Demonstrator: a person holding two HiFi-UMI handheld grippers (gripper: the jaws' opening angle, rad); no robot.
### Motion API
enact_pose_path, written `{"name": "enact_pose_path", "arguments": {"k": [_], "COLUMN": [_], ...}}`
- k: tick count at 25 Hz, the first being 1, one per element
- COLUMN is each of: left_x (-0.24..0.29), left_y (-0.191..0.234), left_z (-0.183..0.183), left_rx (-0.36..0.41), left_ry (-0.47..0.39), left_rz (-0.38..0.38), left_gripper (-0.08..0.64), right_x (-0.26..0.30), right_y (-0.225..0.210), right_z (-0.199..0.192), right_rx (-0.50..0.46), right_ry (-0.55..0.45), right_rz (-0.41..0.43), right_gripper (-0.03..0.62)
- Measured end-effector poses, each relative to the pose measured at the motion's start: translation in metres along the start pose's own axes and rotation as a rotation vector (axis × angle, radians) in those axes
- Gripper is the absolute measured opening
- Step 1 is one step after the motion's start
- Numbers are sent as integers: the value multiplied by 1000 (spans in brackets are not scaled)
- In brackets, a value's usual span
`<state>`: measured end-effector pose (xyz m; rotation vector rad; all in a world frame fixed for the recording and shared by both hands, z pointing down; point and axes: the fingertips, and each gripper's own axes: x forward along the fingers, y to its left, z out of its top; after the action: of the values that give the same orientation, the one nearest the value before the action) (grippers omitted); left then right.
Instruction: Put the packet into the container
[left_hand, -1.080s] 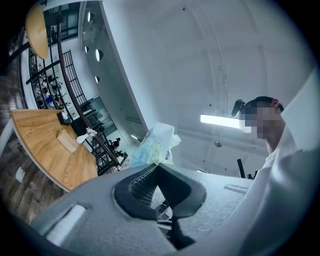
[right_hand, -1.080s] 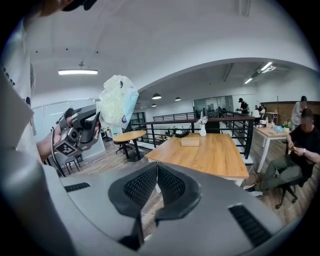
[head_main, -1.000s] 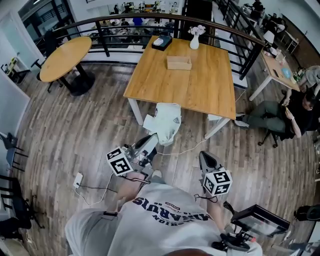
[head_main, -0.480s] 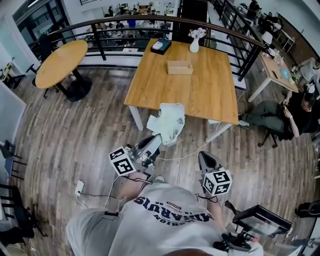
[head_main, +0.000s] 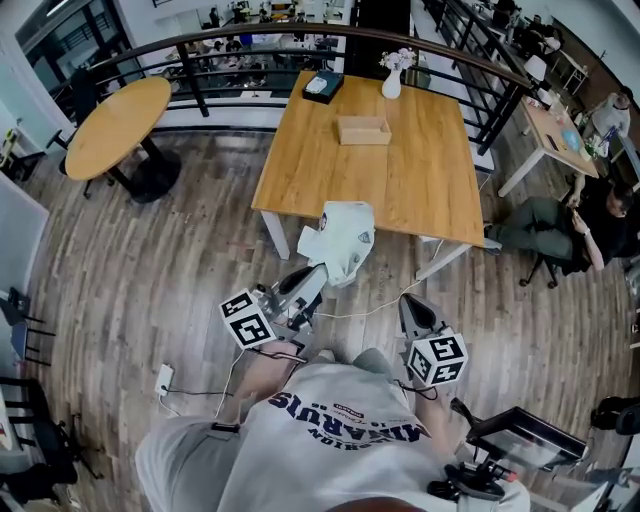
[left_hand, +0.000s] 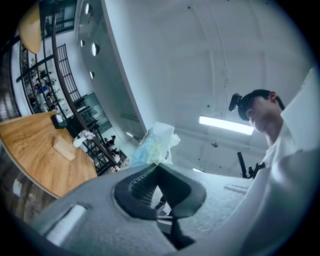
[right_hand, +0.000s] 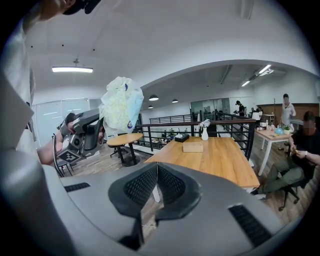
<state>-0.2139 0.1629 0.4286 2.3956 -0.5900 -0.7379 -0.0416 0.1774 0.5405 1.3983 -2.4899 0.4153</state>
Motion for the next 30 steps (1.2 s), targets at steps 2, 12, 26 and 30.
{"name": "enact_pose_path", "arguments": {"k": [2, 12, 26, 30], "left_x": [5, 24, 76, 120], "left_y": [3, 12, 44, 62], "left_z": [1, 8, 16, 24], "left_rx": [4, 29, 44, 43], "left_ry": [7, 14, 2, 7], "left_rz": [-4, -2, 21, 30], "left_gripper": [5, 5, 5, 5], "right_x": [4, 26, 66, 88], "right_y": [-4, -25, -85, -129], "right_z": [2, 11, 26, 46], "right_rx": [2, 17, 16, 20], "right_ry": [0, -24, -34, -28], "right_rz": [-2, 9, 42, 47], "right_gripper": [11, 11, 11, 11]}}
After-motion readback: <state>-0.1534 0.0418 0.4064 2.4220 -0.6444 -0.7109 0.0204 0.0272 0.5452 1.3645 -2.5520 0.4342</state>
